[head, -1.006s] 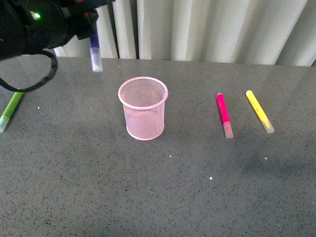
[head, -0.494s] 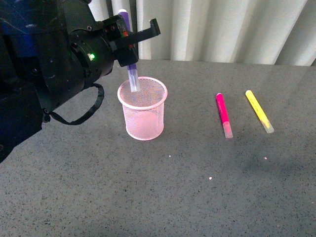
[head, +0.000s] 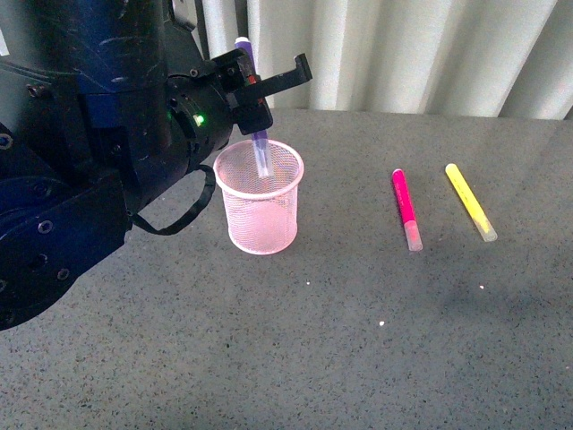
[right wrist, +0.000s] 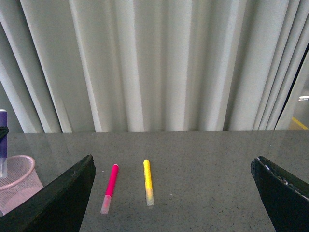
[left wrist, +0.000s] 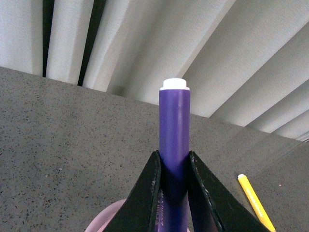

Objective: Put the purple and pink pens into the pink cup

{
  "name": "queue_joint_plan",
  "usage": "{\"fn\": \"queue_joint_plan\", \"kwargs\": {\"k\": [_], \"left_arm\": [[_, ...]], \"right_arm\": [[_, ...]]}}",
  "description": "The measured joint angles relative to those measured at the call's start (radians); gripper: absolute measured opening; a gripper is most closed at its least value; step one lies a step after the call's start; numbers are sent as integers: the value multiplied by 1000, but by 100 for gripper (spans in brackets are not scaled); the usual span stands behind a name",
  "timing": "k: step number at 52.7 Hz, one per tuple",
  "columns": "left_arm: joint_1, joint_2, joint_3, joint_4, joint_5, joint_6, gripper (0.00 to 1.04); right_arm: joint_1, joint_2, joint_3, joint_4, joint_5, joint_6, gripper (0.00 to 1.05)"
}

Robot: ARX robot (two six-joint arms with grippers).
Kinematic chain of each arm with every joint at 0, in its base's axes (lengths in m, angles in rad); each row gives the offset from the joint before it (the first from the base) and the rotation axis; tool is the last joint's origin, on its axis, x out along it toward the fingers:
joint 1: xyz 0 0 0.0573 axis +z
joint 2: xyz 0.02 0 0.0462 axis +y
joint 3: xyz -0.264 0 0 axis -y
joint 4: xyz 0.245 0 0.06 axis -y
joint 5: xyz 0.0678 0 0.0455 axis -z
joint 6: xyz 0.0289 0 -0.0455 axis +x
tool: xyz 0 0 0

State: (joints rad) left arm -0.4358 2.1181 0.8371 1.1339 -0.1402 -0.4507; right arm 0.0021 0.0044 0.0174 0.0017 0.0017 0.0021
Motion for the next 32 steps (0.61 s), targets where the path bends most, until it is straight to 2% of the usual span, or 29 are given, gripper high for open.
{"fn": "queue_joint_plan", "kwargs": {"k": [20, 32], "left_arm": [[4, 34, 28, -16, 0, -9, 13], [11, 36, 29, -40, 10, -59, 50]], "right_arm": [[0, 0, 0, 0, 0, 0, 98], [0, 0, 0, 0, 0, 0, 98]]}}
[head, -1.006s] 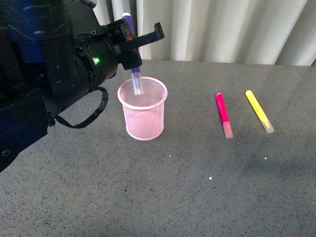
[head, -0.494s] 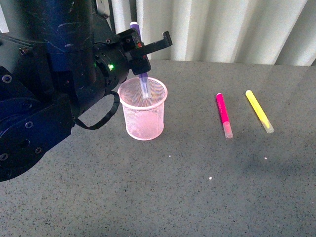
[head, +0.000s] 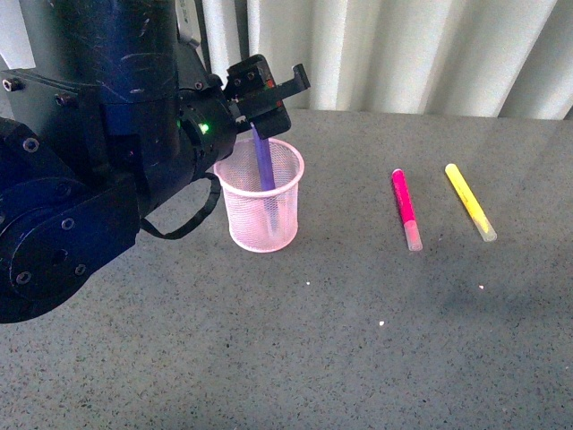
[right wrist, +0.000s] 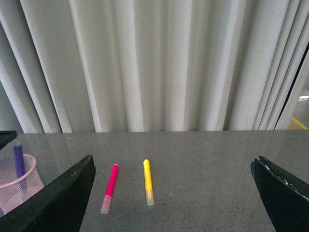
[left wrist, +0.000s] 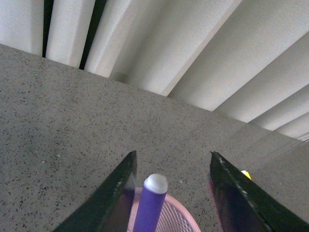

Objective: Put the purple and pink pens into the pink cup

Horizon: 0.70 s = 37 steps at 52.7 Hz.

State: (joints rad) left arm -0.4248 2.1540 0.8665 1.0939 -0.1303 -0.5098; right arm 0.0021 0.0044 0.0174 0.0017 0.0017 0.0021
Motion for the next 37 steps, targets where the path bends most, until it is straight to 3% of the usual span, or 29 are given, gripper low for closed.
{"fn": "queue_joint_plan", "kwargs": {"k": [7, 14, 21, 29, 37], "left_arm": [[14, -34, -18, -26, 9, -4, 75], [35, -180, -56, -158, 39, 27, 99], [66, -352, -82, -398, 81, 113, 98], [144, -616, -175, -779, 125, 272, 98], [166, -686, -192, -803, 123, 321, 98]], "right_arm": [[0, 0, 0, 0, 0, 0, 98], [0, 0, 0, 0, 0, 0, 98], [0, 0, 0, 0, 0, 0, 98], [0, 0, 0, 0, 0, 0, 98], [0, 0, 0, 0, 0, 0, 98]]}}
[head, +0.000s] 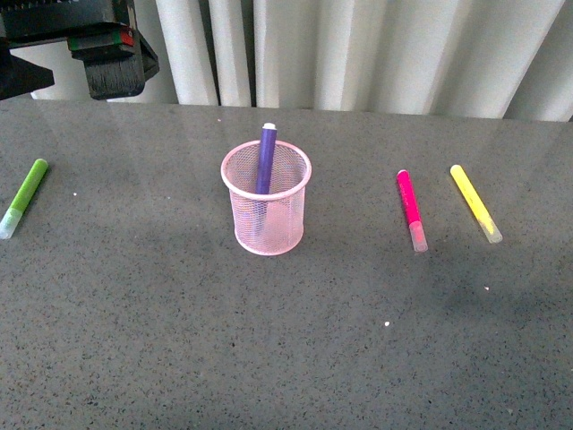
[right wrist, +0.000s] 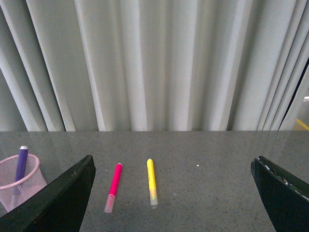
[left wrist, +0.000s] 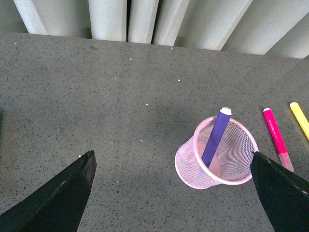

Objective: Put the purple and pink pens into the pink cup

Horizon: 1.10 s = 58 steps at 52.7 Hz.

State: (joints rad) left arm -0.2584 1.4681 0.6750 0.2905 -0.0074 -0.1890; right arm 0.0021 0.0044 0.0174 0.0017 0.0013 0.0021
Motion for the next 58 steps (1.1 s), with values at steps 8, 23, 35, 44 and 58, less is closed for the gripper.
{"fn": "queue_joint_plan", "kwargs": {"k": [8, 23, 35, 44, 58], "left_arm": [[11, 33, -238, 626, -214, 137, 71], [100, -179, -437, 750, -151, 173, 22], [158, -340, -578, 722, -89, 181, 4], [219, -484, -618, 620, -8, 182, 4], [256, -677, -653, 465, 4, 182, 4]], "right_arm": [[0, 0, 0, 0, 2, 0, 98], [0, 0, 0, 0, 0, 0, 98], [0, 0, 0, 0, 0, 0, 98], [0, 0, 0, 0, 0, 0, 98], [0, 0, 0, 0, 0, 0, 98]]}}
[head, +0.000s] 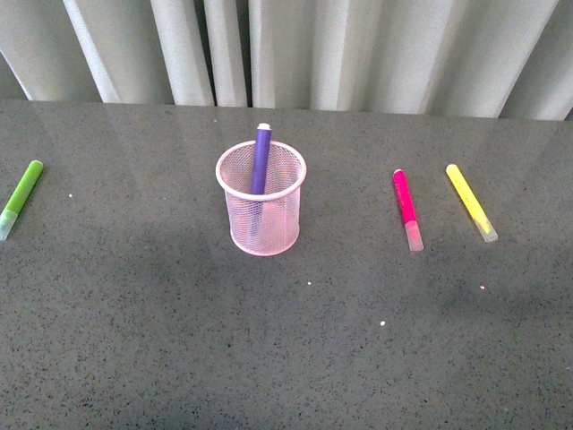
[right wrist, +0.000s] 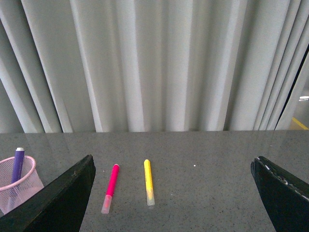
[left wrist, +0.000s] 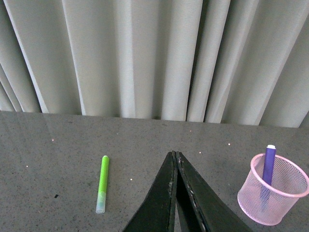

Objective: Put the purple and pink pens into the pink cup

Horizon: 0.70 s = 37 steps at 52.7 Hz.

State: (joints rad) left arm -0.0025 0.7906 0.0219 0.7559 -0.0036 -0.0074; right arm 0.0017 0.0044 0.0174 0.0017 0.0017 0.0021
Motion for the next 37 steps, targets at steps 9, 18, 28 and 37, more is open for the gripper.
{"fn": "queue_joint_plan", "kwargs": {"k": [9, 18, 28, 37], "left_arm": [[0, -121, -11, -106, 1, 0, 4], [0, -225, -12, -200, 1, 0, 4], [0, -339, -12, -306, 1, 0, 4], [0, -417, -12, -380, 1, 0, 4]], "right_arm": [[0, 0, 0, 0, 0, 0, 98], [0, 0, 0, 0, 0, 0, 98], [0, 0, 0, 0, 0, 0, 98], [0, 0, 0, 0, 0, 0, 98]]}}
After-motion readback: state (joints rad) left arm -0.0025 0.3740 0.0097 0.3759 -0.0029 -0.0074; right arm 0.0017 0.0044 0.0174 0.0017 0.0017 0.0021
